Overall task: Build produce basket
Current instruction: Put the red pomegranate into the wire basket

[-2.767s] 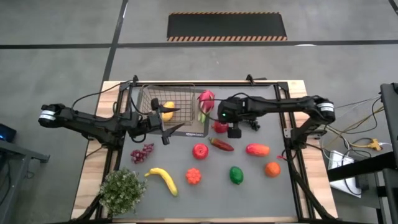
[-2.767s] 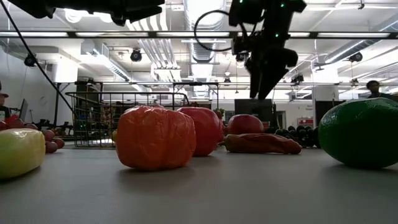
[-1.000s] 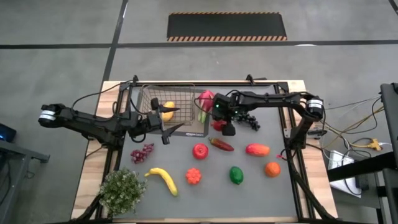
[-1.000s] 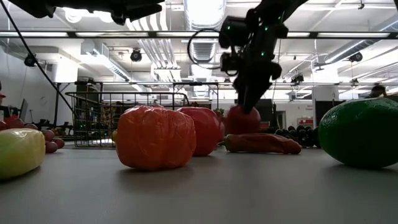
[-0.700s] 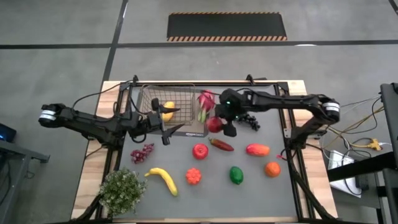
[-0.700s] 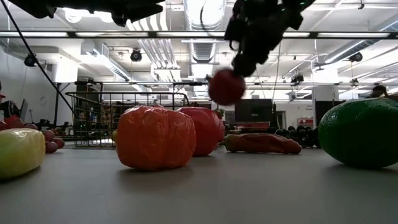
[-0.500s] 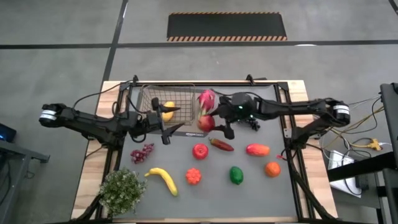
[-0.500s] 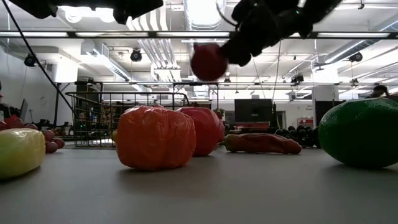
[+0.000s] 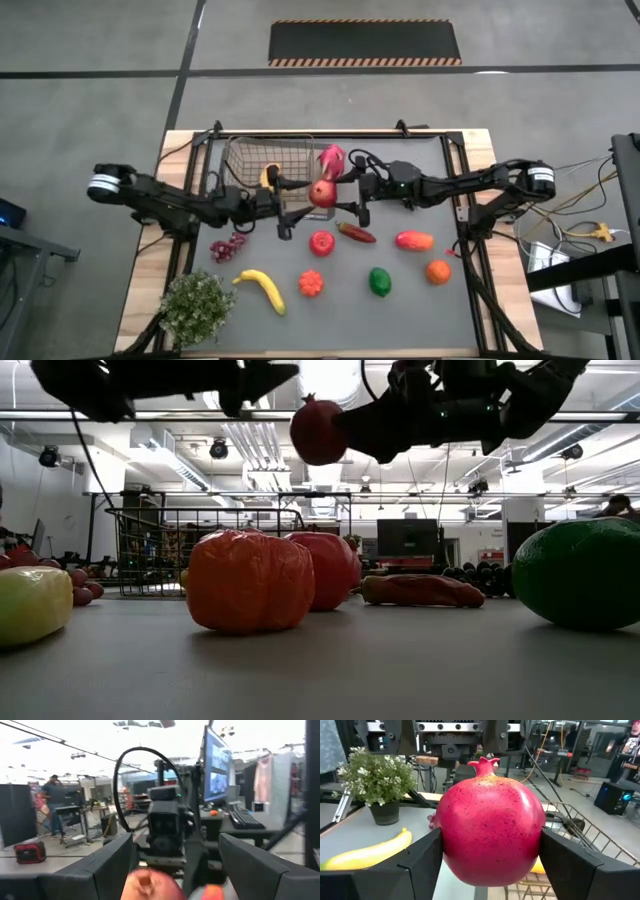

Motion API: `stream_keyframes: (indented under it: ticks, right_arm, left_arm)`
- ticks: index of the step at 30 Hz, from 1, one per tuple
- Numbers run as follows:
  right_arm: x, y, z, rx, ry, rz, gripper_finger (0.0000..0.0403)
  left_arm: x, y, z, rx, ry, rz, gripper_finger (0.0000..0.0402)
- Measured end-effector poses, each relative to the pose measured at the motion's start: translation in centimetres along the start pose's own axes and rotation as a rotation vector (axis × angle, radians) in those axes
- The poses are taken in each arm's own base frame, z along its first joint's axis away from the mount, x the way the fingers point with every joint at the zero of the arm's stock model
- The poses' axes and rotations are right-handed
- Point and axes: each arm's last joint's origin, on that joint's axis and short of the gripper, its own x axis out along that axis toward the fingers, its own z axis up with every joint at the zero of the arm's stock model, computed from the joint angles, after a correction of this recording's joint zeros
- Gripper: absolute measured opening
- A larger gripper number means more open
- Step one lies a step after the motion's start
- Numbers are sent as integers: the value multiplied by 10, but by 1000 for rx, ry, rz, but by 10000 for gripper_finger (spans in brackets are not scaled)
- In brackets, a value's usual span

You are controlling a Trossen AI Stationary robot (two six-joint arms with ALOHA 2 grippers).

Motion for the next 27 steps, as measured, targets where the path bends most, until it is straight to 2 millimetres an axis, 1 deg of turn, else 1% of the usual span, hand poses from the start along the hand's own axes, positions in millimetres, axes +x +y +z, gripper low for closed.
stream_keyframes:
  ticks: [8, 12, 16, 18, 22, 25, 26, 27]
  right_arm:
    - [2, 0, -2, -7, -5, -2, 281]
    - [1, 0, -1, -12, -7, -1, 281]
    - [1, 0, -1, -15, -7, 1, 281]
    - [1, 0, -1, -14, -7, 0, 281]
    - [1, 0, -1, -14, -5, -1, 281]
    - [1, 0, -1, -14, -5, -1, 281]
    - [1, 0, -1, -13, -4, -1, 281]
    - [1, 0, -2, -13, -4, 0, 281]
  left_arm:
    - [27, 7, -29, -7, 77, 53, 272]
    - [30, 8, -33, -3, 86, 63, 245]
    - [29, 8, -33, -2, 90, 63, 200]
    - [29, 8, -32, -3, 88, 63, 170]
    - [29, 8, -32, -4, 87, 62, 100]
    - [29, 8, -32, -4, 87, 63, 38]
    - [29, 8, -32, -4, 87, 63, 21]
    - [29, 8, -32, -4, 86, 63, 13]
